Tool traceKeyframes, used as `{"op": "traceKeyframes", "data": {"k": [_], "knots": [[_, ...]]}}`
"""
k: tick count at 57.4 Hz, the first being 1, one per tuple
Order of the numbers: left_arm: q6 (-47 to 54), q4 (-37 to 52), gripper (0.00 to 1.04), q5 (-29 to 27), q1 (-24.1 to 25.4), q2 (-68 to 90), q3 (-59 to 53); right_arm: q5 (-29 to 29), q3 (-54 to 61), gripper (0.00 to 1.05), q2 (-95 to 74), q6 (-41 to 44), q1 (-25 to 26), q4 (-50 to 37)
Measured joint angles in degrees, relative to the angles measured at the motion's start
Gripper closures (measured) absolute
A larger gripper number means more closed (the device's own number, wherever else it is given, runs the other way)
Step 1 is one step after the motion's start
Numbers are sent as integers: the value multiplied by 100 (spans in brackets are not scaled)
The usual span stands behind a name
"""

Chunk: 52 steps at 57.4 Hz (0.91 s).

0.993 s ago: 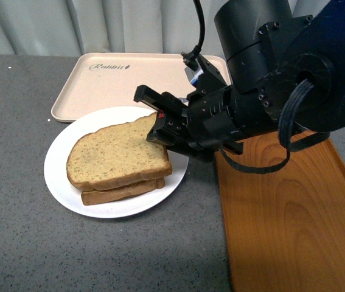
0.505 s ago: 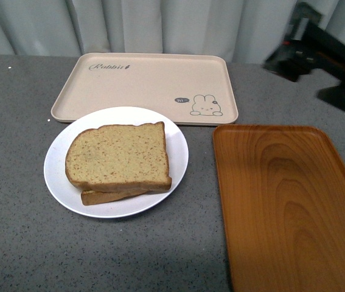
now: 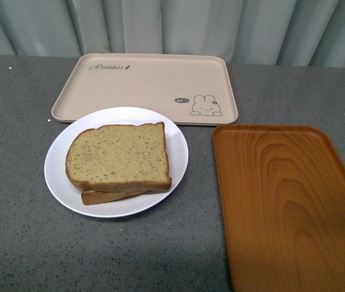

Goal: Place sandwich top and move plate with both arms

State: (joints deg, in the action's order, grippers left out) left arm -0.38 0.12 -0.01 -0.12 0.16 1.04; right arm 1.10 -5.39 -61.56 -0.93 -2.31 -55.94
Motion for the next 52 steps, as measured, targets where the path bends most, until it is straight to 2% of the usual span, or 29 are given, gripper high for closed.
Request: {"op": "traceKeyframes", "data": {"k": [6, 11, 38, 52], "knots": [[2, 0, 6, -2, 0, 0, 0, -66, 205, 81, 407, 50, 201, 310], [0, 0, 6, 0, 0, 0, 0, -90, 330, 104, 1038, 61, 214, 772], [0, 0, 6, 0, 0, 0, 0, -103, 505, 104, 3473, 74, 216, 2924], [2, 0, 6, 0, 0, 0, 0, -103, 505, 104, 4164, 74, 216, 3591]]}}
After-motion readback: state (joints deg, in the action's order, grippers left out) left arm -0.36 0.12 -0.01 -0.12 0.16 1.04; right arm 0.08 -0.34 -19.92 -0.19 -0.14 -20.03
